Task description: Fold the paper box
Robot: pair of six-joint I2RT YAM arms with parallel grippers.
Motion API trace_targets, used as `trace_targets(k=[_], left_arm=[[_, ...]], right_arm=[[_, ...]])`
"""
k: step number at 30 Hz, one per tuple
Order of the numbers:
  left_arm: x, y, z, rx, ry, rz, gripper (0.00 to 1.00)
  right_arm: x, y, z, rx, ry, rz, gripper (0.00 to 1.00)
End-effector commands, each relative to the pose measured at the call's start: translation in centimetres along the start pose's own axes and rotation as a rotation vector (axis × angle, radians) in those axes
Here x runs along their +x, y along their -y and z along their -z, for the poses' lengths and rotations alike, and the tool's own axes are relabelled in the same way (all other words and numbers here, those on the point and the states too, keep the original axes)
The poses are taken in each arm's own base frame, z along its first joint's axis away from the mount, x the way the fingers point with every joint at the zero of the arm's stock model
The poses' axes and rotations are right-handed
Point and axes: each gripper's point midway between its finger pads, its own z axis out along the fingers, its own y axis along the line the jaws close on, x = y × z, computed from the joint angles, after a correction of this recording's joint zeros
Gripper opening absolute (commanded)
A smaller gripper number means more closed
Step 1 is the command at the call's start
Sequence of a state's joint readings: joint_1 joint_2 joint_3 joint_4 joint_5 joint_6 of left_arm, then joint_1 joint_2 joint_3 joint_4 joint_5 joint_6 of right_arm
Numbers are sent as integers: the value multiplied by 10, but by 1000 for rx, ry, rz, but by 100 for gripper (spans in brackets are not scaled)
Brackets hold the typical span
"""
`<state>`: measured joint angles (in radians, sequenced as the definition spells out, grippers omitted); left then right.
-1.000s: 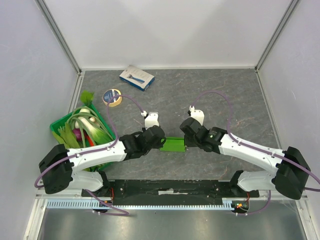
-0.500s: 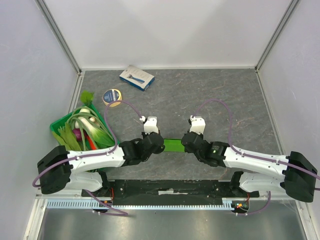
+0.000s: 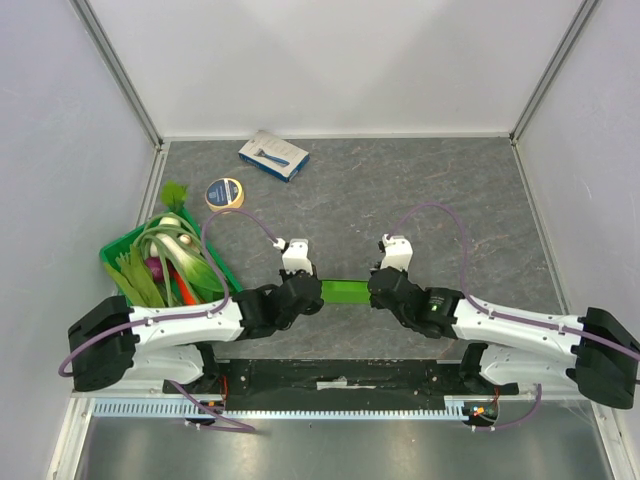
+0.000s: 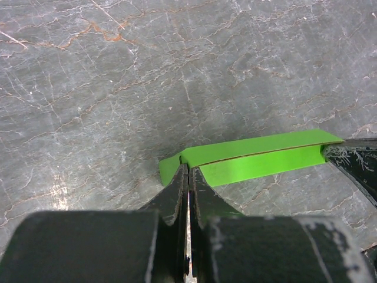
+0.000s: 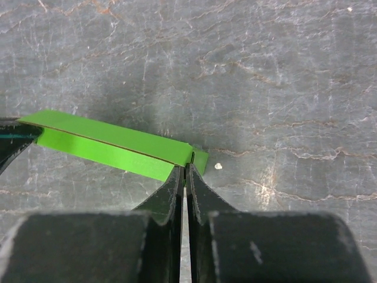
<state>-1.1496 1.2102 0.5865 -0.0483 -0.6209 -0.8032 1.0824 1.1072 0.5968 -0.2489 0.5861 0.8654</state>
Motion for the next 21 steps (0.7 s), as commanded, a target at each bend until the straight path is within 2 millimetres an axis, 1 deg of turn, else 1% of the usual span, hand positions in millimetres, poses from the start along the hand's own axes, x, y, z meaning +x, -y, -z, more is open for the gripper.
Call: trace_targets(k=[1,2,3,4,5,6,7,8,9,10,11,12,13,14,15,16,17,18,19,20,21], left_arm=[[42,-24,3,-60,-118,-67,2],[42,-24,3,-67,-119,-70,2],[43,-24,3,-72,-119,-74,2],[43,-24,3,-81,-117,-72,2],[43,-24,2,-86,-119,-76,2],[44,-23,3,-85,-120,-80,2],[44,-23,2,-91,-118,-77,2],[45,-23,2,-95,-120,-79,2],[46,-24,2,-99,-122,-79,2],[45,-23,2,-101,-121,-78,2],[46,-23,3,-100,-120,-78,2],[46,-23,3,-102,-119,-81,2],[46,-24,3,-105,-116,-80,2],[47,-23,4,-104,-116,-79,2],[47,-24,4,-109,-115,-75,2],[46,-23,4,-110,-111,-74,2],[46,-23,4,-111,-113,-75,2],[46,-24,3,-118,-111,-79,2],[46,-24,3,-128,-113,-85,2],[45,-25,3,-136,-113,-88,2],[44,-25,2,-140,-110,-86,2]], right_arm=[[5,-21,15,-112,-81,25,11],[4,-22,18,-117,-92,31,19],[-1,-27,22,-134,-91,21,24],[-1,-29,28,-153,-111,21,29],[-1,-31,32,-165,-125,22,38],[-10,-37,40,-193,-123,12,42],[-8,-39,46,-215,-146,16,47],[-11,-40,50,-223,-148,13,54],[-19,-42,57,-237,-137,-8,57],[-21,-39,60,-226,-139,-16,63],[-27,-39,62,-225,-133,-34,66],[-35,-32,59,-197,-124,-89,69],[-39,-26,57,-178,-127,-124,75],[-36,-21,53,-174,-157,-169,79],[-44,-4,43,-126,-148,-243,84],[-49,-6,38,-142,-137,-295,91],[-45,-6,34,-155,-143,-317,93],[-50,-6,30,-152,-118,-338,98],[-62,-10,26,-171,-65,-362,98],[-54,-5,19,-160,-52,-374,98],[-59,0,16,-143,-6,-398,98]])
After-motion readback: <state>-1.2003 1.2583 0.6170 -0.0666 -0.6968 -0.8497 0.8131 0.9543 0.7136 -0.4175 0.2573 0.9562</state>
